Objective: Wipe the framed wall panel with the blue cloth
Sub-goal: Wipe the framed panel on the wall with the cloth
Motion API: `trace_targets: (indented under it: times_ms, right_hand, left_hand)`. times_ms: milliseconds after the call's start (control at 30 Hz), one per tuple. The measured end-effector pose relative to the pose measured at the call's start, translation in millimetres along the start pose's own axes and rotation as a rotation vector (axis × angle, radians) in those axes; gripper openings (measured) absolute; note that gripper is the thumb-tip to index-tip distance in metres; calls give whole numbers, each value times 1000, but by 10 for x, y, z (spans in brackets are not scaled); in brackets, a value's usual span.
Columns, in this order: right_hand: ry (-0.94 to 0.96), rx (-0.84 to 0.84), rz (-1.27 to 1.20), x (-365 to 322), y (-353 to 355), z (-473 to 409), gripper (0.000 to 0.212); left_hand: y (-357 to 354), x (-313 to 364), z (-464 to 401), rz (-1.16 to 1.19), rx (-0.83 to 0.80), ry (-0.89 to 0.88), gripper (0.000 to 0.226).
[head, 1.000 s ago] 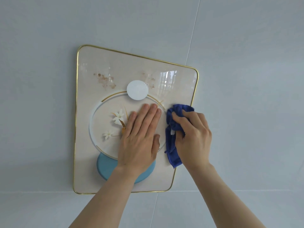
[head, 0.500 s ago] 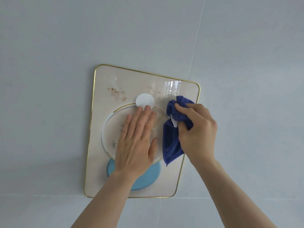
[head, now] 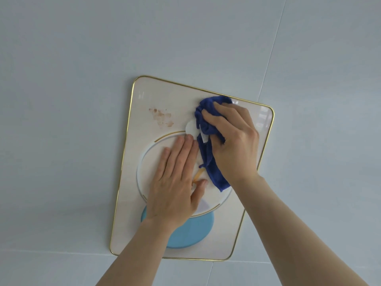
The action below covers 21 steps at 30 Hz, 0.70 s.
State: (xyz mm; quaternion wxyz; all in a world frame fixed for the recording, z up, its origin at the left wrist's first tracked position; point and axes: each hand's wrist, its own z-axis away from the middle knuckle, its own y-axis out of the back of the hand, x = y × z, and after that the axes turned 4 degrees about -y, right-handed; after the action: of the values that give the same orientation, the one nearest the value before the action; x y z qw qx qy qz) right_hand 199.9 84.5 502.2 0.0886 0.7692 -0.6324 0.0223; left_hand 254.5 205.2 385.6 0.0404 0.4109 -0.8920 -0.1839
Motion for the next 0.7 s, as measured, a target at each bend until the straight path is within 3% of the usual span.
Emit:
trace_targets:
  times_ms: [467,700]
  right_hand:
    - [202,-92,130,113,195,139,29]
    - [24,18,92,52,66,-101,31]
  left_hand:
    - [26,-20,-4,-8,9,-4,81]
    - [5,-1,-7,-2,16,-3,84]
